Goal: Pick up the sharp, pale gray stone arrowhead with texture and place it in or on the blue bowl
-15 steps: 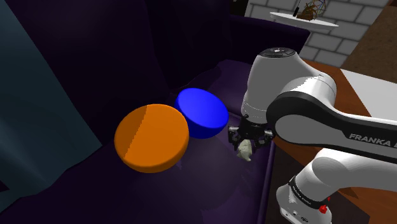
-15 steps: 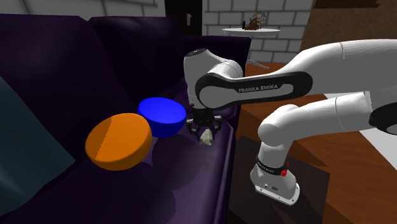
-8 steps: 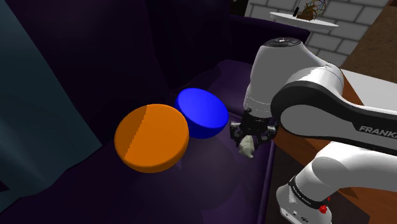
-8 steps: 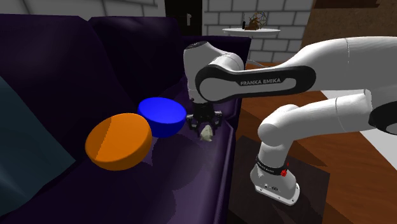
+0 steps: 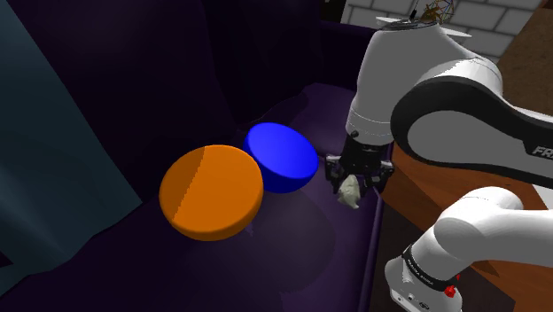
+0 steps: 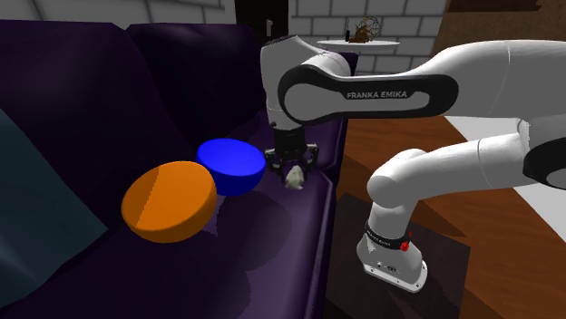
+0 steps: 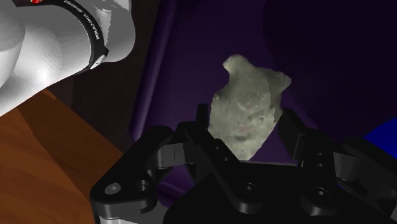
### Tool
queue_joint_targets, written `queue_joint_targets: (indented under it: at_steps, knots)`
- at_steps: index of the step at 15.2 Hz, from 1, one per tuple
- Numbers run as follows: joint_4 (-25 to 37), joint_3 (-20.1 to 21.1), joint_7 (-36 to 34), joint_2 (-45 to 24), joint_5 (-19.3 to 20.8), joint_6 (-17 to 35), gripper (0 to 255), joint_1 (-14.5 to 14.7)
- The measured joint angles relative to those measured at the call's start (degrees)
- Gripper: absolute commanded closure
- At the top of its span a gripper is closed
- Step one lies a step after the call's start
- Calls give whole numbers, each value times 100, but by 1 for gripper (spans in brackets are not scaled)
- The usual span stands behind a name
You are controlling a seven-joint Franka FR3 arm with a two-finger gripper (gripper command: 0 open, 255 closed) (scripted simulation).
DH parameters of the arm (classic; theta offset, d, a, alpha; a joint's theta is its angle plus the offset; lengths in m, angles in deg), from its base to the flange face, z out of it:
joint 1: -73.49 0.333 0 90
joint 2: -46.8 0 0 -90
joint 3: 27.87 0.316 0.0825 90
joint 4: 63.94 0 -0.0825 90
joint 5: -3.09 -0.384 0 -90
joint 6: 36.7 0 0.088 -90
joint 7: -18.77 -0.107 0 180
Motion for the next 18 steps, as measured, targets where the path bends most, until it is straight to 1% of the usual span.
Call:
queue_joint_targets:
  at_steps: [18]
  knots:
    - [1454,-481,-26,-329,476,-1149,255,-227]
